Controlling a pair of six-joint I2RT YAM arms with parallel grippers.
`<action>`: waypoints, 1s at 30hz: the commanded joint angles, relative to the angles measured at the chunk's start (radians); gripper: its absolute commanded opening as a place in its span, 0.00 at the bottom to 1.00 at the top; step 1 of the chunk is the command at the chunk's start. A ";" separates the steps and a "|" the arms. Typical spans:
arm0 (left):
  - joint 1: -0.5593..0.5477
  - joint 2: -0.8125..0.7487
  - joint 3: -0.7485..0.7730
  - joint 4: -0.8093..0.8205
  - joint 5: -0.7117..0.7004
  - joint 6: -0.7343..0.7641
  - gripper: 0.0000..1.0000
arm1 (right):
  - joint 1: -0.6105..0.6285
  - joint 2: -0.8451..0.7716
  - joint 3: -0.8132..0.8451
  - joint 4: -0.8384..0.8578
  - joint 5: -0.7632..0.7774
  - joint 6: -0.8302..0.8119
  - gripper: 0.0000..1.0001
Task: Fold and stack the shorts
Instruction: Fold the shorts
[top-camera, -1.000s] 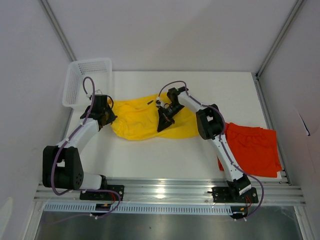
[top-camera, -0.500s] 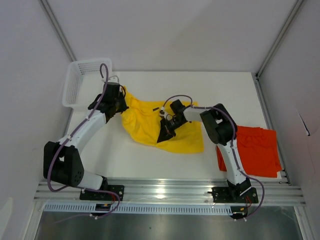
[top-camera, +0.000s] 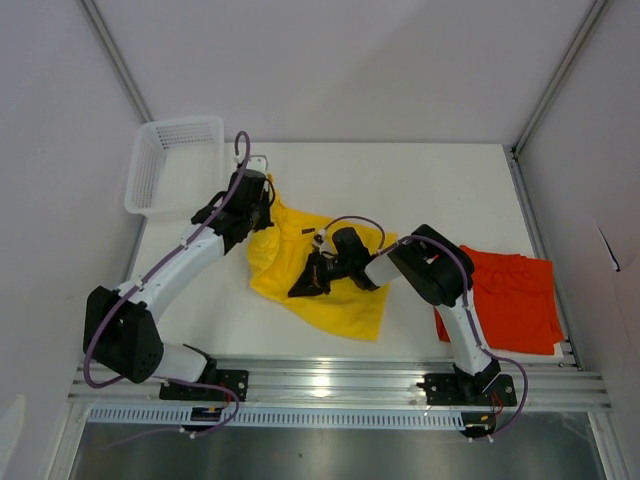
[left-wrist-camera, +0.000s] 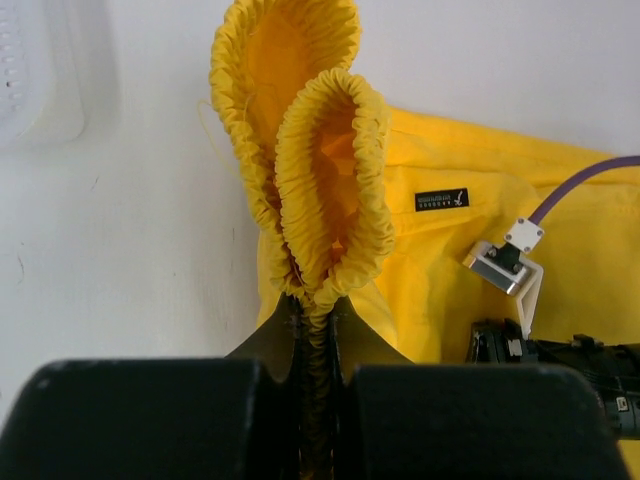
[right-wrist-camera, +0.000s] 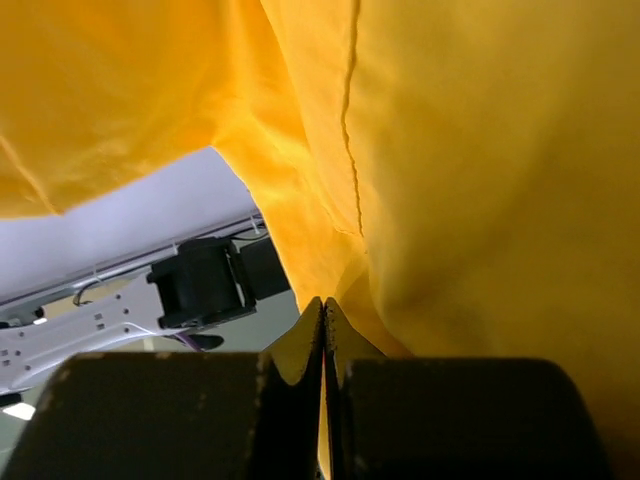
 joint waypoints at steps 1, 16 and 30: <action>-0.057 -0.043 0.055 -0.023 -0.104 0.046 0.01 | 0.006 0.000 0.003 -0.035 0.026 0.138 0.00; -0.083 -0.178 0.067 -0.076 -0.107 0.087 0.03 | 0.014 -0.068 0.254 -0.449 0.080 -0.070 0.00; -0.138 -0.134 0.124 -0.132 -0.050 0.096 0.03 | 0.015 0.173 0.391 -0.414 0.071 -0.067 0.00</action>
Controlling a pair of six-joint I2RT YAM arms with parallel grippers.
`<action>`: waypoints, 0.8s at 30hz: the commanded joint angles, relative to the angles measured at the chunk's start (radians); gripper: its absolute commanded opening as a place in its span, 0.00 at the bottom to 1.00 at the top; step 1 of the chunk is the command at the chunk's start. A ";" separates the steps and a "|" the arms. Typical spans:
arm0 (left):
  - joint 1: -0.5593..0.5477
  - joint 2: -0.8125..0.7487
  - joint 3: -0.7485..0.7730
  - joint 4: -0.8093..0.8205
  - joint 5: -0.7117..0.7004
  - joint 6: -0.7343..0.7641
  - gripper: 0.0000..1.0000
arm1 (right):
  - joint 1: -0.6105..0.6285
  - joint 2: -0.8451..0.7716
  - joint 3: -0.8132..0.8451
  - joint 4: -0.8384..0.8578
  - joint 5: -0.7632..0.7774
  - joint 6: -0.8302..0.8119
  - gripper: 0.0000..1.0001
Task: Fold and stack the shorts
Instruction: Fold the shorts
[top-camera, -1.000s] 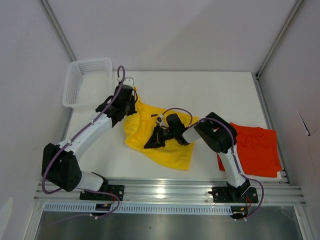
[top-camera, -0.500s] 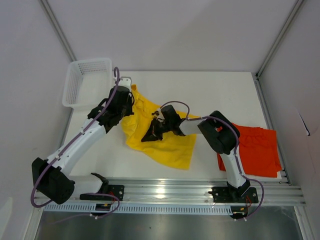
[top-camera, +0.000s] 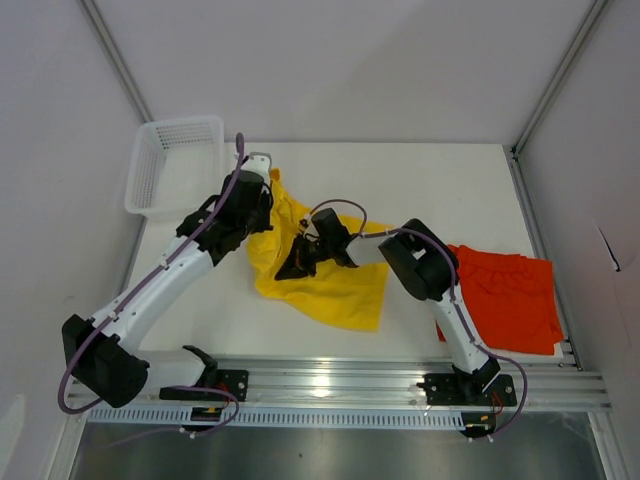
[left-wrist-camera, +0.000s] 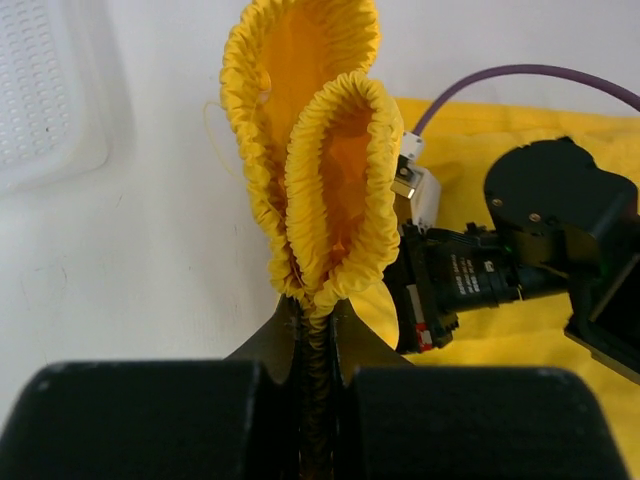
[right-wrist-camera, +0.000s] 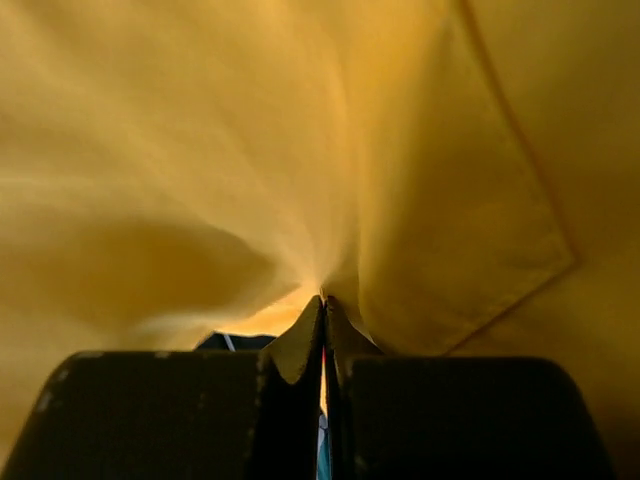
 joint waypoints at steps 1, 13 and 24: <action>-0.038 0.019 0.079 -0.003 0.010 0.036 0.03 | 0.009 0.071 0.044 -0.053 -0.011 0.016 0.00; -0.297 0.125 0.205 -0.072 -0.142 0.030 0.01 | 0.012 0.087 0.078 -0.116 -0.016 -0.024 0.00; -0.325 0.220 0.303 -0.151 -0.228 -0.012 0.00 | -0.033 -0.010 0.057 -0.127 -0.027 -0.044 0.12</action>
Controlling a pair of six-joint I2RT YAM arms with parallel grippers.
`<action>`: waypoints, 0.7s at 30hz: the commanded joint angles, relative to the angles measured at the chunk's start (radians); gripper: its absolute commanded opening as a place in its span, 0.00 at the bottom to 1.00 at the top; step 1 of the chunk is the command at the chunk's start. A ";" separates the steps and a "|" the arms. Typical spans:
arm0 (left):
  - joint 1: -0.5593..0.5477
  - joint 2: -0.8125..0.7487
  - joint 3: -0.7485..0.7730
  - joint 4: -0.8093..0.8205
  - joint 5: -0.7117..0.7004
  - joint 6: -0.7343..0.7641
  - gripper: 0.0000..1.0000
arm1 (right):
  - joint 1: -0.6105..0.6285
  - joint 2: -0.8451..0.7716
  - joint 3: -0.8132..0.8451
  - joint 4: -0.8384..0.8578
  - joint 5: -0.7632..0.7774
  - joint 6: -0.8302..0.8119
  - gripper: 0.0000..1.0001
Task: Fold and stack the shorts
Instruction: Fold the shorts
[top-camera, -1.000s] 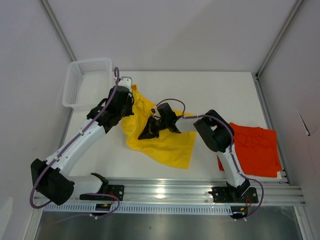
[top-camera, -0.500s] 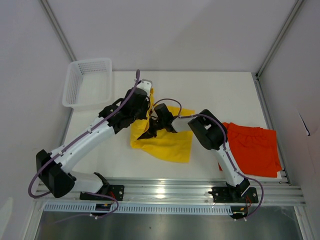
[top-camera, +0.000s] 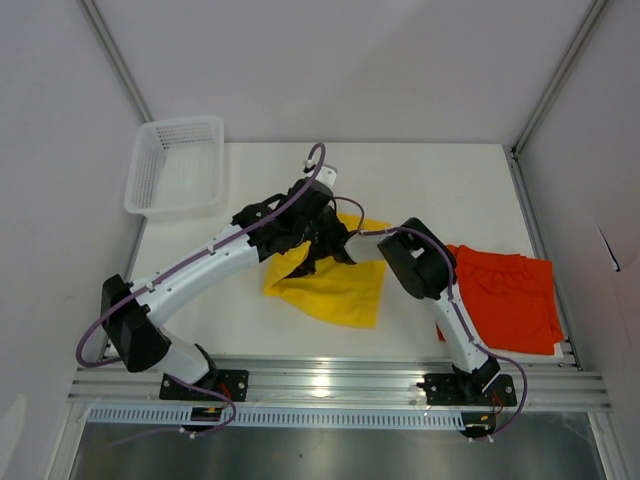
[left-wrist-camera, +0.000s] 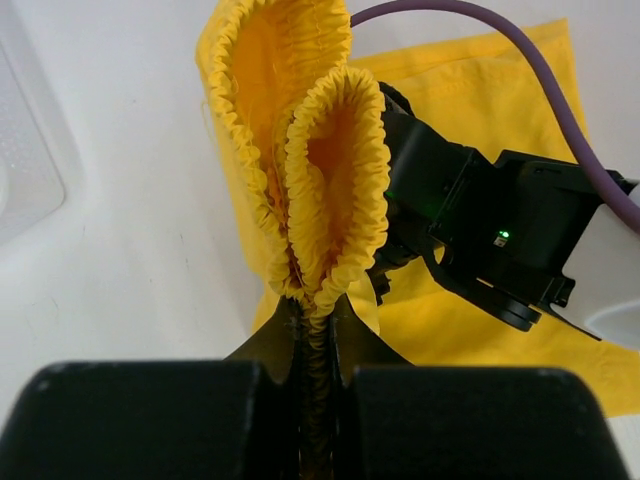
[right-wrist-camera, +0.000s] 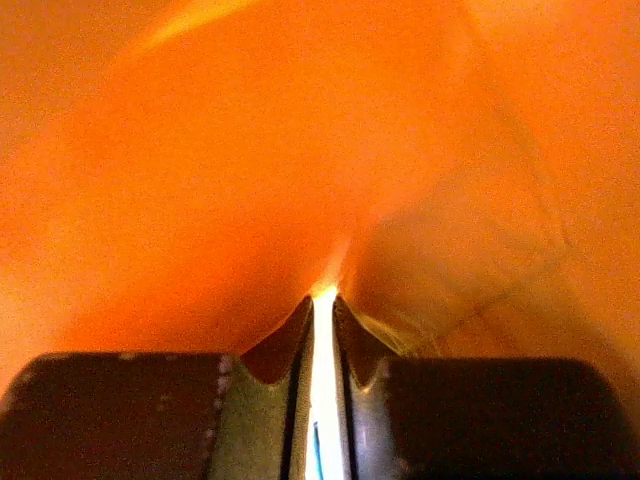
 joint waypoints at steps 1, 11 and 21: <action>-0.002 -0.024 0.066 0.012 -0.048 -0.005 0.00 | -0.028 -0.080 -0.024 -0.080 -0.005 0.006 0.16; -0.001 -0.057 0.057 0.017 -0.103 0.046 0.00 | -0.118 -0.270 -0.115 -0.048 -0.011 0.026 0.48; 0.001 -0.043 0.043 0.041 -0.080 0.045 0.00 | -0.304 -0.547 -0.210 -0.460 0.136 -0.247 0.59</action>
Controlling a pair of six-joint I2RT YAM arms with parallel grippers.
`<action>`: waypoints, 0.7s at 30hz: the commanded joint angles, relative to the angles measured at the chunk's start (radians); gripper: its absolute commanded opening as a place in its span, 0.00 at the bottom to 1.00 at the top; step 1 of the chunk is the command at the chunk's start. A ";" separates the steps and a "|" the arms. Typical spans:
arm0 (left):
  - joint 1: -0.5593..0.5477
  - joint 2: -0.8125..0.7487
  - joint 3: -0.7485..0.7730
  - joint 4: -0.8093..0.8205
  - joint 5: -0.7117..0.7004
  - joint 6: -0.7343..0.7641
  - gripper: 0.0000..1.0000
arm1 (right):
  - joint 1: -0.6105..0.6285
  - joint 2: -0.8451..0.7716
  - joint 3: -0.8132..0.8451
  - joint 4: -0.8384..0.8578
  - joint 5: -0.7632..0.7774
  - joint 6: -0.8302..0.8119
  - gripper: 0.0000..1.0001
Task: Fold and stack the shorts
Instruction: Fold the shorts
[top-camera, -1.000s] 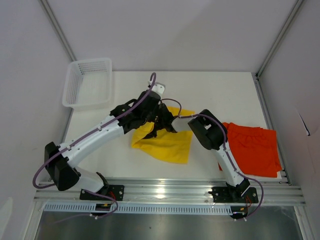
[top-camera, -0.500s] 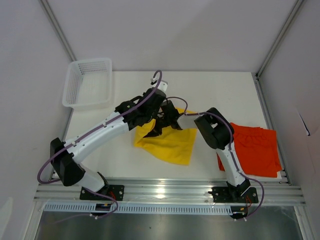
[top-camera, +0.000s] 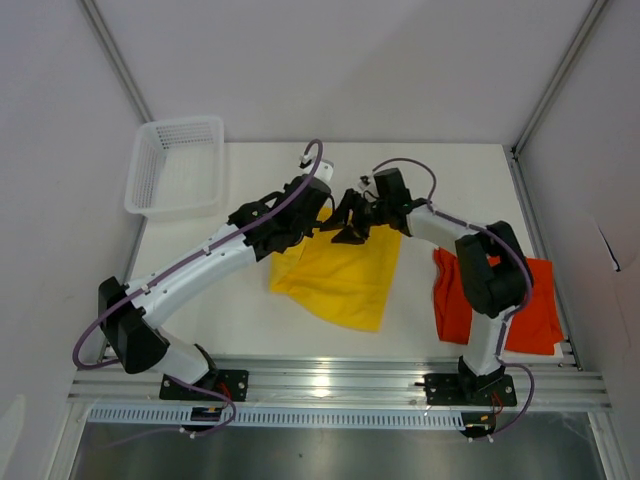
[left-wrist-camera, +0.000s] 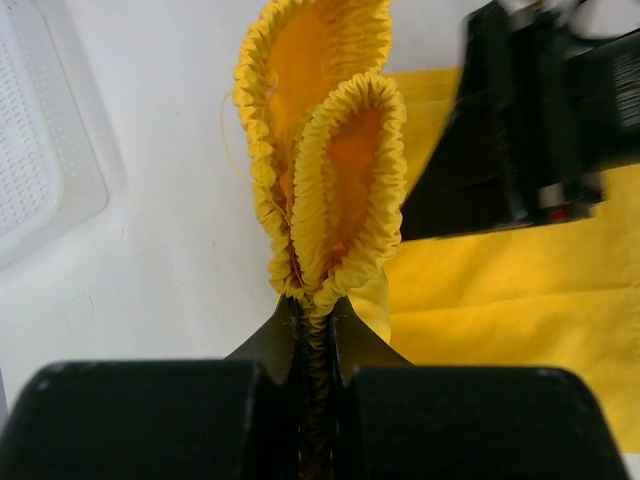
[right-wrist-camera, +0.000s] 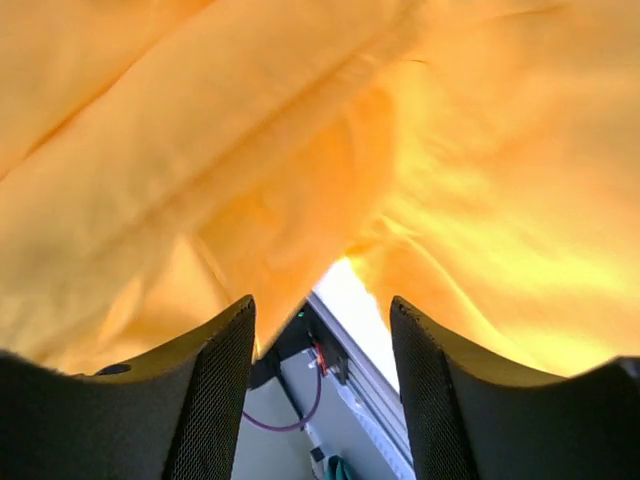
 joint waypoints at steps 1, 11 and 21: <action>0.001 -0.031 0.016 0.052 0.004 0.024 0.00 | -0.078 -0.161 -0.071 -0.197 0.084 -0.158 0.59; -0.036 -0.006 0.024 0.074 0.011 0.019 0.00 | -0.259 -0.404 -0.272 -0.430 0.311 -0.388 0.24; -0.107 0.064 0.017 0.082 -0.033 -0.002 0.00 | -0.271 -0.328 -0.255 -0.430 0.400 -0.433 0.04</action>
